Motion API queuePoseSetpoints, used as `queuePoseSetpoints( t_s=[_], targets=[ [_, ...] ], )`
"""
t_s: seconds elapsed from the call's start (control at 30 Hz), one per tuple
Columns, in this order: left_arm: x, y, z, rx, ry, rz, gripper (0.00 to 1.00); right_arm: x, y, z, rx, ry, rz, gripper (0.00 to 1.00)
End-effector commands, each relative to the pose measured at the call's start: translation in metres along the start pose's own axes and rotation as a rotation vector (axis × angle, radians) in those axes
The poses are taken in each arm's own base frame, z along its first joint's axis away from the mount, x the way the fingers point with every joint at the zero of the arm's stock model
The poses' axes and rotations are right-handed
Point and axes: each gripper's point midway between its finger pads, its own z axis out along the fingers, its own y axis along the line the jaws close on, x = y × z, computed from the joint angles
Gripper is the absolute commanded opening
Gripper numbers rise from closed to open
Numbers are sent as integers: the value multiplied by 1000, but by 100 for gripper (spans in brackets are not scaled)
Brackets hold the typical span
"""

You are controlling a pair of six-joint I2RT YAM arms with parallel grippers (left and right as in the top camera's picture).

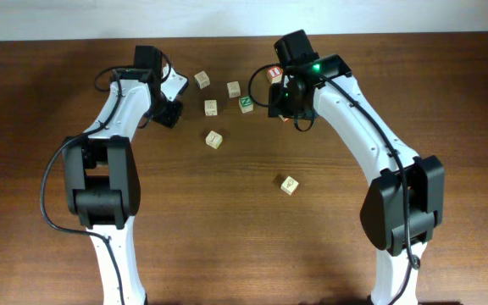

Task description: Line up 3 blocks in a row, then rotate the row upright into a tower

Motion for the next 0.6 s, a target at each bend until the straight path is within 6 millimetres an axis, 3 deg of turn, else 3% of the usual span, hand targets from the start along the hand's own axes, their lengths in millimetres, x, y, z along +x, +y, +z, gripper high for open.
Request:
queuePoseSetpoints(
  t_s=[0.0,0.07,0.13,0.2,0.27,0.3,0.33,0.4,0.5,0.57],
  targets=[
    [18,-9,-2,41,77,-212,24,-10,-5,-11,12,-39,5,58],
    [28,-14,-10,53,122,-237,22,-10,-5,-11,12,-39,5,58],
    [26,-14,-21,49,109,-247,23,-10,-5,-11,12,-39,5,58],
    [13,-10,-46,35,63,-267,24,-10,-5,-11,12,-38,6,59],
    [15,-19,-80,57,88,-351,22,-8,-5,-11,15,-32,6,59],
    [20,-29,-88,98,111,-350,21,-8,-5,-11,15,-32,5,59],
    [33,-55,-98,176,183,-343,23,-8,-5,-11,15,-33,5,59],
    [42,-80,-102,211,246,-312,25,-11,-7,-11,28,-48,6,60],
    [49,-128,-107,233,322,-209,26,-29,-36,-13,69,-90,63,60],
    [52,-151,-105,241,350,-157,25,-40,-71,-15,58,-87,143,62]
  ],
)
